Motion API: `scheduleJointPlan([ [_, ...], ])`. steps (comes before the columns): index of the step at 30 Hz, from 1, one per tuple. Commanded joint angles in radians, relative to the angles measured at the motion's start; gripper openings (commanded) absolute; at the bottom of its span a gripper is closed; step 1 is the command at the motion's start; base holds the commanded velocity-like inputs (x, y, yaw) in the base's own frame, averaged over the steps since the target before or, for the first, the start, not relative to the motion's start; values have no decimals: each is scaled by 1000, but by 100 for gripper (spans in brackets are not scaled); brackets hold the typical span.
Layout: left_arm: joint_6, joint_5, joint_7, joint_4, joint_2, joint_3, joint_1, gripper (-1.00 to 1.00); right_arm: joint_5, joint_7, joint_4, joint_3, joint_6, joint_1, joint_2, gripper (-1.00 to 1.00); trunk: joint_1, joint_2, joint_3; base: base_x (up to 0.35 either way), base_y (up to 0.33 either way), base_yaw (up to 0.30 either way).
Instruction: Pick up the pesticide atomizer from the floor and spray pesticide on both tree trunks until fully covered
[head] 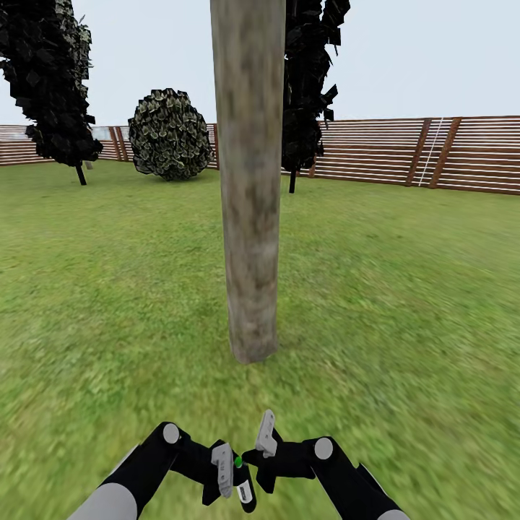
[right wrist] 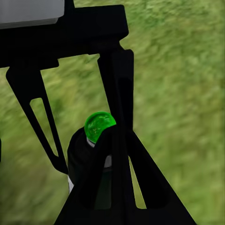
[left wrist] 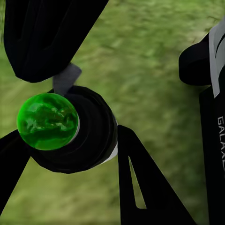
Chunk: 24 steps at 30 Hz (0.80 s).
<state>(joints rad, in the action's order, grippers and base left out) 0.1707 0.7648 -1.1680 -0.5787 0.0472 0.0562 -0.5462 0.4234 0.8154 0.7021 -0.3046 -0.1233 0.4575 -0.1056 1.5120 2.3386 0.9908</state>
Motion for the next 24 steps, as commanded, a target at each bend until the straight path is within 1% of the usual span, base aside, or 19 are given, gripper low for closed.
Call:
scheduleJointPlan([
  [1, 10, 7, -1, -1, 0, -1, 0, -100, 11, 1, 0, 1, -9, 0, 0, -100, 0, 0, 1, 0, 0, 0],
  [4, 9, 9, 0, 1, -1, -1, 0, -100, 11, 1, 0, 1, -9, 0, 0, -100, 0, 0, 1, 0, 0, 0],
  [7, 9, 15, 2, 8, -11, 0, 1, -100, 10, 1, 0, 1, -9, 0, 0, -100, 0, 0, 1, 0, 0, 0],
  [9, 8, 19, 3, 10, -25, -1, 2, -100, 11, 1, -1, 2, -9, 0, 0, -100, 0, 0, 1, 0, 0, 0],
  [11, 7, 21, 3, 12, -58, 0, 5, -100, 10, 1, -1, 2, -9, 1, 0, -100, 0, 0, 1, 0, 0, 0],
  [12, 7, 23, 3, 13, -87, 1, 7, -100, 10, 1, -1, 2, -9, 0, 1, -100, 0, 0, 1, 0, 0, 0],
  [13, 6, 24, 3, 14, -104, 2, 9, -100, 11, 1, -2, 2, -9, 0, 1, -100, 0, 0, 1, 0, 0, 0],
  [14, 5, 27, 3, 15, -129, 2, 12, -100, 12, 1, -4, 3, -9, 0, 1, -100, 0, 0, 1, 0, 0, 0],
  [19, 1, 48, 14, 16, -220, 0, 15, -100, 12, 0, -7, 7, -10, 0, 9, -100, 0, 0, 1, 0, 0, 0],
  [20, -2, 49, 25, 17, -243, -4, 15, -100, 12, 0, -7, 9, -10, 0, 14, -100, 0, 0, 1, 0, 0, 0],
  [21, -6, 50, 50, 17, -265, -7, 15, -100, 12, 0, -7, 10, -10, 0, 26, -100, 0, 0, 1, 0, 0, 0],
  [22, -9, 50, 75, 17, -275, -9, 15, -100, 12, 0, -7, 11, -10, 0, 37, -100, 0, 0, 1, 0, 0, 0],
  [23, -12, 49, 107, 18, -282, -11, 15, -100, 11, 0, -7, 11, -10, 0, 49, 100, 0, 0, 1, 0, 0, 0],
  [24, -21, 46, 163, 19, -289, -12, 17, -100, 10, 0, -7, 12, -10, 0, 66, 100, 0, 0, 1, 0, 0, 0],
])
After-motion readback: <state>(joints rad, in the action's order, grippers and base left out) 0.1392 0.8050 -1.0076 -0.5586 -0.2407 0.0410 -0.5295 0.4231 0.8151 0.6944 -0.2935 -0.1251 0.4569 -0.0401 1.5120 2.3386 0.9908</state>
